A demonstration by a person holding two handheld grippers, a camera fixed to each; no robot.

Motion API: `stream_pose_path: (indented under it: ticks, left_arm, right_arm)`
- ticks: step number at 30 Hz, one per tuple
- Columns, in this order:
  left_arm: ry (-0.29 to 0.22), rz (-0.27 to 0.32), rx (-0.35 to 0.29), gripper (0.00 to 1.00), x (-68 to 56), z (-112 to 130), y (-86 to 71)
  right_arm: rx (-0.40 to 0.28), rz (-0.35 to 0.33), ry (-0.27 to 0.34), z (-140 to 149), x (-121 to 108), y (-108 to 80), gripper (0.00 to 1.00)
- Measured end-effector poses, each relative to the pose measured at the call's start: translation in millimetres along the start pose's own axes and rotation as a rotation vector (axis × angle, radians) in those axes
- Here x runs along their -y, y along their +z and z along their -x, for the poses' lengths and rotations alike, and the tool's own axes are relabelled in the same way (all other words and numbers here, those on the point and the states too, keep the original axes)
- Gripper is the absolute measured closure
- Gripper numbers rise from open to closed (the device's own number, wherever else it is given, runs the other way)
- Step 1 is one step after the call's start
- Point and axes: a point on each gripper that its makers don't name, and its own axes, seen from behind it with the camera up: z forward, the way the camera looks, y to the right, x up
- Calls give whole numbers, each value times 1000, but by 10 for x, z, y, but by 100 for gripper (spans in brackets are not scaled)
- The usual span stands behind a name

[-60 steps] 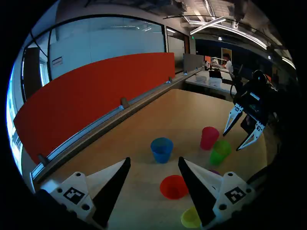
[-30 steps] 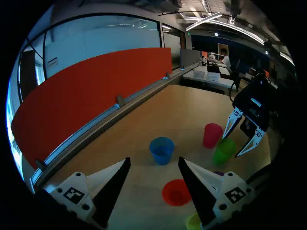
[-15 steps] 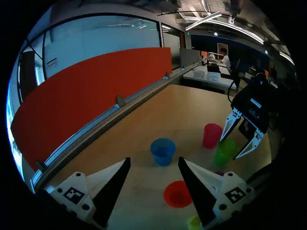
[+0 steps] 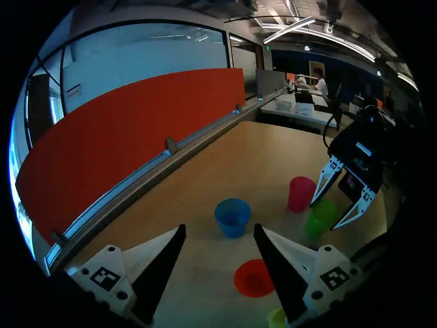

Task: Pour water

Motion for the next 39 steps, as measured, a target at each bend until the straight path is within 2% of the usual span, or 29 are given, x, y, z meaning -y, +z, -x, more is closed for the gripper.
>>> stream_pose_path:
  ticks: [5,15,30,39]
  left_arm:
    - [-2,-2,-3,8,7,-11,-8]
    - [2,2,2,8,7,-2,5]
    - [14,24,15,8,-43,-4,87]
    - [44,50,40,8,-90,7,168]
  right_arm:
    - [1,1,1,-7,7,10,6]
    - [1,3,2,-4,4,-1,7]
    - [-69,4,11,-127,20,-140,8]
    - [-110,17,2,-246,9,-223,8]
